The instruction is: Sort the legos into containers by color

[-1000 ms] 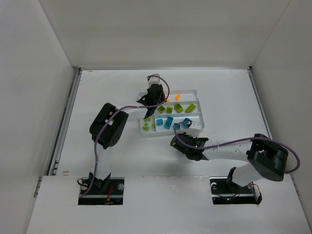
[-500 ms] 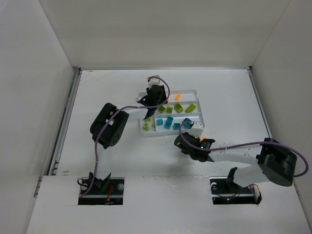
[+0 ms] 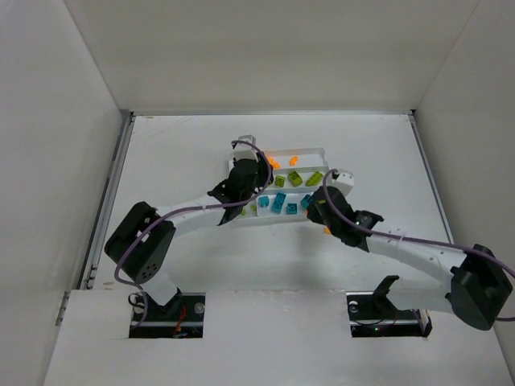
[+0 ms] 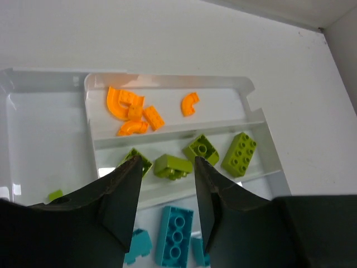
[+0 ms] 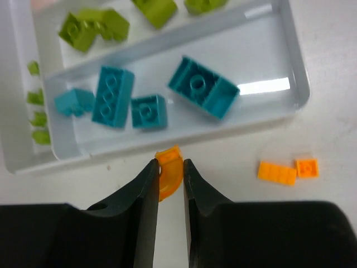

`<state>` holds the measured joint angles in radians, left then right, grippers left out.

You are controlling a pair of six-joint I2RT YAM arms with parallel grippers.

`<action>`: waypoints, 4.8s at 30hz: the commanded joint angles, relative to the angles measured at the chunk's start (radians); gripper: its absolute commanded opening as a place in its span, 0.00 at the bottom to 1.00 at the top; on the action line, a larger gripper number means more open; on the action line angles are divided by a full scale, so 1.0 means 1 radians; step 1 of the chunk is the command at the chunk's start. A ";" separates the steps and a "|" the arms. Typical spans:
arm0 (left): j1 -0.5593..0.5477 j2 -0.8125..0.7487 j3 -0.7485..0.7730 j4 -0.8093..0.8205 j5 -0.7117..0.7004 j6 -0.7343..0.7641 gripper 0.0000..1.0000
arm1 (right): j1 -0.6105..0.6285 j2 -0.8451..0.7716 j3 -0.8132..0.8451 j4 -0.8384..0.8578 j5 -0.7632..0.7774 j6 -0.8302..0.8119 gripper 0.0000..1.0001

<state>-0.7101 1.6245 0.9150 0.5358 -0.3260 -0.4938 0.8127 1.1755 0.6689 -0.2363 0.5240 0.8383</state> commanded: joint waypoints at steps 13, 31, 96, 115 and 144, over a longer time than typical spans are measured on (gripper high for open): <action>-0.309 -0.092 -0.239 0.085 0.005 -0.014 0.38 | -0.401 0.602 0.582 0.290 -0.248 -0.226 0.18; -0.446 0.109 -0.102 0.107 0.094 -0.017 0.40 | -0.444 0.702 0.675 0.212 -0.256 -0.235 0.36; -0.457 0.009 -0.065 0.001 -0.114 0.028 0.18 | -0.268 -0.111 -0.172 -0.061 -0.036 -0.001 0.50; -0.128 -0.017 0.028 0.049 -0.044 -0.071 0.19 | -0.241 0.046 -0.114 -0.066 -0.051 -0.030 0.39; -0.047 0.180 0.168 0.023 0.033 -0.068 0.19 | -0.241 -0.129 -0.095 -0.092 -0.076 -0.059 0.19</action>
<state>-0.7567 1.8900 1.1046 0.5156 -0.2928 -0.5659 0.5644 1.1015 0.5274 -0.3107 0.4515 0.7895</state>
